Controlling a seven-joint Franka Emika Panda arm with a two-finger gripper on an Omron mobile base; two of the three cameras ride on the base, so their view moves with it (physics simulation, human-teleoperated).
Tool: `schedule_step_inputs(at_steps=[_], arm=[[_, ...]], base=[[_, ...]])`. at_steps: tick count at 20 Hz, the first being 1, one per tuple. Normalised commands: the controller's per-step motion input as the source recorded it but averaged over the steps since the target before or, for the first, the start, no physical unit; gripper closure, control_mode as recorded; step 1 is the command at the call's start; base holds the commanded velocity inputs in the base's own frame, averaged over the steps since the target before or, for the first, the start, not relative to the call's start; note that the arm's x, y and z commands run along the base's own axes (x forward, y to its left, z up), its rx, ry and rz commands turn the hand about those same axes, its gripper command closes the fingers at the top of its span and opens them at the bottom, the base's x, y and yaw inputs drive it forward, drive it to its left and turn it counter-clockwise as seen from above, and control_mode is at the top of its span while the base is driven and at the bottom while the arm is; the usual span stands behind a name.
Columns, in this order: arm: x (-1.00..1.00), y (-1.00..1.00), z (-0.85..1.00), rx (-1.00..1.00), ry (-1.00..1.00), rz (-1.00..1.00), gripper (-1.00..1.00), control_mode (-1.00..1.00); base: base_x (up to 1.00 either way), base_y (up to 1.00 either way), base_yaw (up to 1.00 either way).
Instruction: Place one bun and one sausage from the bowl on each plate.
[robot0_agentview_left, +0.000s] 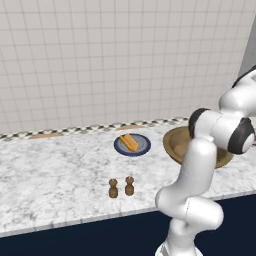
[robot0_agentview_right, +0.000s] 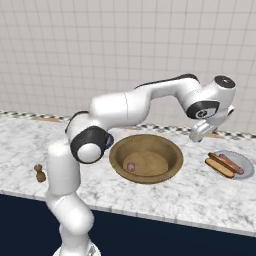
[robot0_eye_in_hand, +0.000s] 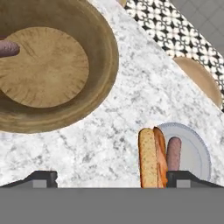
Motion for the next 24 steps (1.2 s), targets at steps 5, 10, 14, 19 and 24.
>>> schedule_step_inputs(at_steps=[5,10,14,19,24], arm=[[-0.32,1.0,0.0,0.11,-0.08,-0.24,-1.0,-1.0],[-0.28,1.0,0.03,0.1,-0.02,-0.22,-1.0,-1.0],[-0.39,1.0,0.37,0.0,0.02,-0.16,-1.0,-1.0],[0.18,1.0,0.17,-0.01,0.17,-0.11,-1.0,-1.0],[0.94,1.0,-0.35,0.0,0.31,-0.16,-1.0,-1.0]], base=[[0.0,0.0,0.0],[0.0,0.0,0.0],[0.0,0.0,0.0],[0.0,0.0,0.0],[0.0,0.0,0.0]])
